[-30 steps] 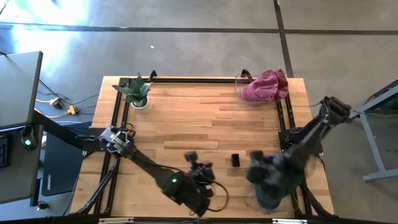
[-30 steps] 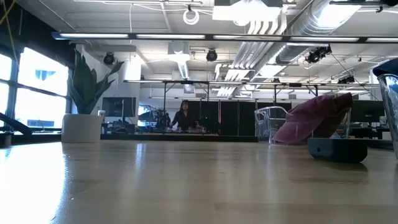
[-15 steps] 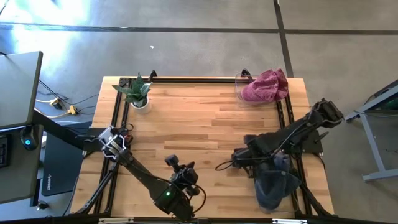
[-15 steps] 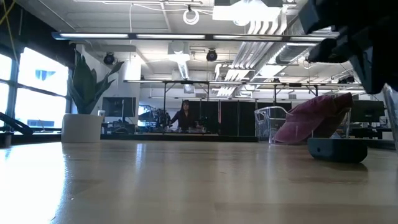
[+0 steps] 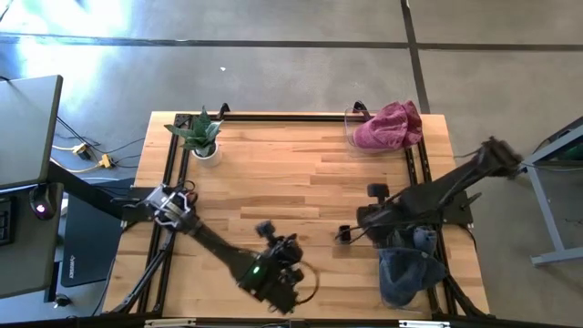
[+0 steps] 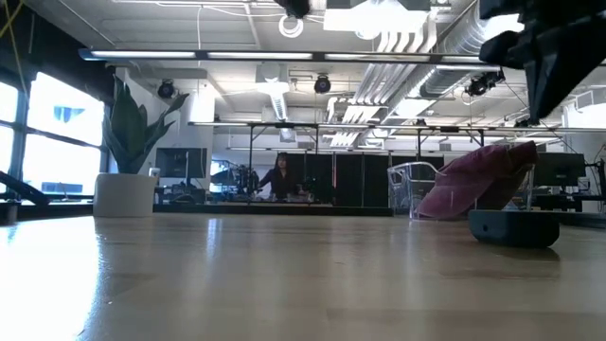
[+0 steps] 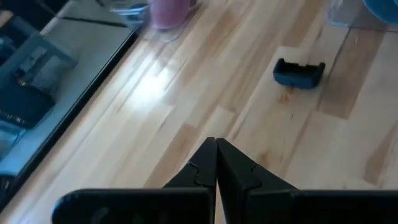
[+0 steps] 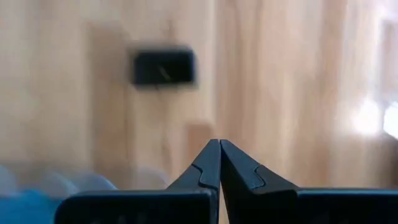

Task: Pick & Place hat
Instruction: Return to Home Position

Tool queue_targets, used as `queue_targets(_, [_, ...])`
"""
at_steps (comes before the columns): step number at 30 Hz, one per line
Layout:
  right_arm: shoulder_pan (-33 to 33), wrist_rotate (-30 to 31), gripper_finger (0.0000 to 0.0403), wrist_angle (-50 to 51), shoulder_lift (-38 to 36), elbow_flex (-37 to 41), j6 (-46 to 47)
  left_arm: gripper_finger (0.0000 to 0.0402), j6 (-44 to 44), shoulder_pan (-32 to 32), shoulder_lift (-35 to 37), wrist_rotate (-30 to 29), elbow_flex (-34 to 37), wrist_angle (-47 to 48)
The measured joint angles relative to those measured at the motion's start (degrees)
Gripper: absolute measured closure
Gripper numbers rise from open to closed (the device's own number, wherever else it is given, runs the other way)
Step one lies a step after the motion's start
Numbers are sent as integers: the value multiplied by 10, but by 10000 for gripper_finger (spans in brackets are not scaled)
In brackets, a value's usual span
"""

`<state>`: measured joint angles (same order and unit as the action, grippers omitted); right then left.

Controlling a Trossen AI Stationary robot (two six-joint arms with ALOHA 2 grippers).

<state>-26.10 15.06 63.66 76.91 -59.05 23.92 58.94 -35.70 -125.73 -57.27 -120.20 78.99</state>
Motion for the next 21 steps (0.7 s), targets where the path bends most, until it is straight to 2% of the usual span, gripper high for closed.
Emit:
queue_targets(2, [13, -21, 403, -94, -67, 55, -16, 401, -81, 29, 0, 28, 0, -53])
queue_targets(4, [29, -41, 403, -201, -139, 122, -38, 401, -182, 71, 0, 81, 9, -141])
queue_targets(7, [61, -79, 403, -365, -242, 225, -78, 401, -343, 146, -1, 204, 37, -298])
queue_targets(9, [91, -106, 403, -456, -302, 288, -112, 401, -415, 188, 4, 259, 44, -354])
queue_targets(12, [149, -146, 403, -575, -377, 363, -171, 401, -464, 238, 19, 281, 43, -389])
queue_targets(15, [227, -227, 403, -664, -429, 418, -207, 401, -508, 290, 33, 336, 47, -386])
queue_targets(18, [304, -321, 403, -731, -469, 460, -210, 401, -571, 339, 42, 425, 49, -438])
queue_targets(21, [367, -372, 403, -771, -499, 492, -200, 401, -613, 380, 56, 519, 71, -458])
